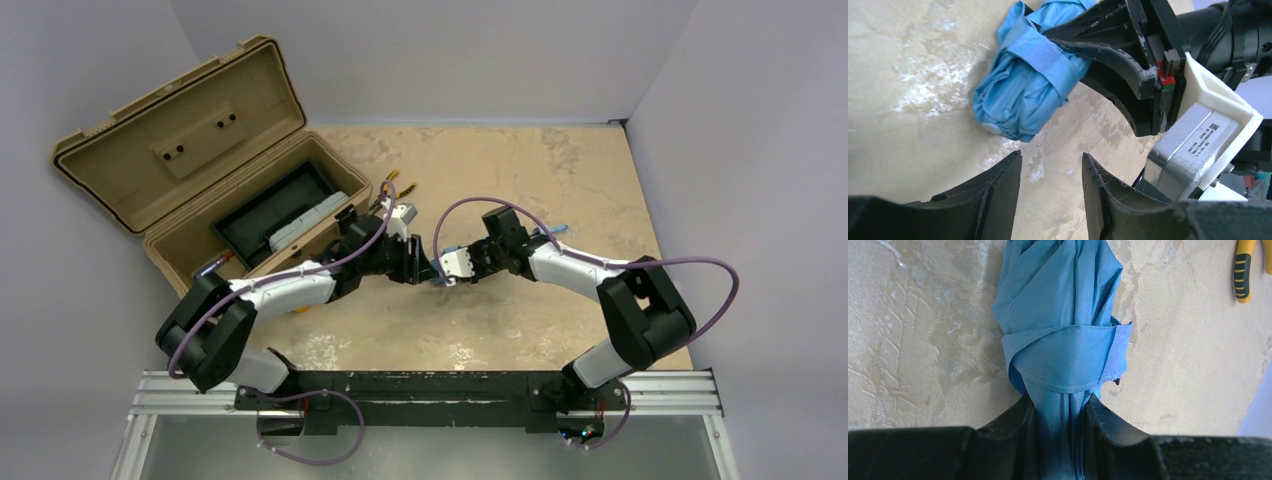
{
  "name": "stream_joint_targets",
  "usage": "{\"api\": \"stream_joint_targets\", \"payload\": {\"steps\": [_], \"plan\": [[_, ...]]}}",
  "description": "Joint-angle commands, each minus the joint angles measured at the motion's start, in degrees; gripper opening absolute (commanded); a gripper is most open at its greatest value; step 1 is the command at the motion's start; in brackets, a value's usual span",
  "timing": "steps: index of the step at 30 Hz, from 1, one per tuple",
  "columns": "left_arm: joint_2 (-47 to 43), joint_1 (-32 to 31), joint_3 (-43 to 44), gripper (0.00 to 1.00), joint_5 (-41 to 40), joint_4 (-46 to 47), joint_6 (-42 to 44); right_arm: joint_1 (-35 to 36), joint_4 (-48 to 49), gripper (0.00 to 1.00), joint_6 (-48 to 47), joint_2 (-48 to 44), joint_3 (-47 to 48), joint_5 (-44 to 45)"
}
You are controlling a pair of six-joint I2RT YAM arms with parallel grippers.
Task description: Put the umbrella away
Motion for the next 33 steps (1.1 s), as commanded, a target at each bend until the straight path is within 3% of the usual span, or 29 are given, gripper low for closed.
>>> {"api": "stream_joint_targets", "payload": {"steps": [1, 6, 18, 23, 33], "plan": [[-0.1, -4.6, -0.4, 0.46, -9.7, 8.1, -7.8, -0.4, -7.4, 0.0, 6.0, 2.7, -2.2, 2.1], [3.8, -8.0, -0.5, 0.44, -14.9, 12.3, -15.0, -0.3, -8.7, 0.0, 5.6, 3.1, -1.9, 2.6], [8.3, -14.9, 0.0, 0.44, -31.8, 12.1, -31.1, -0.4, -7.1, 0.0, 8.3, 2.1, -2.2, 1.5], [10.4, -17.0, 5.2, 0.39, -37.2, -2.0, -40.9, -0.3, -7.0, 0.0, 9.5, 2.1, -1.5, 1.0], [10.5, -18.4, 4.0, 0.38, -37.6, 4.5, -40.9, -0.3, -6.8, 0.0, 10.2, 1.2, -2.2, 1.1]]}}
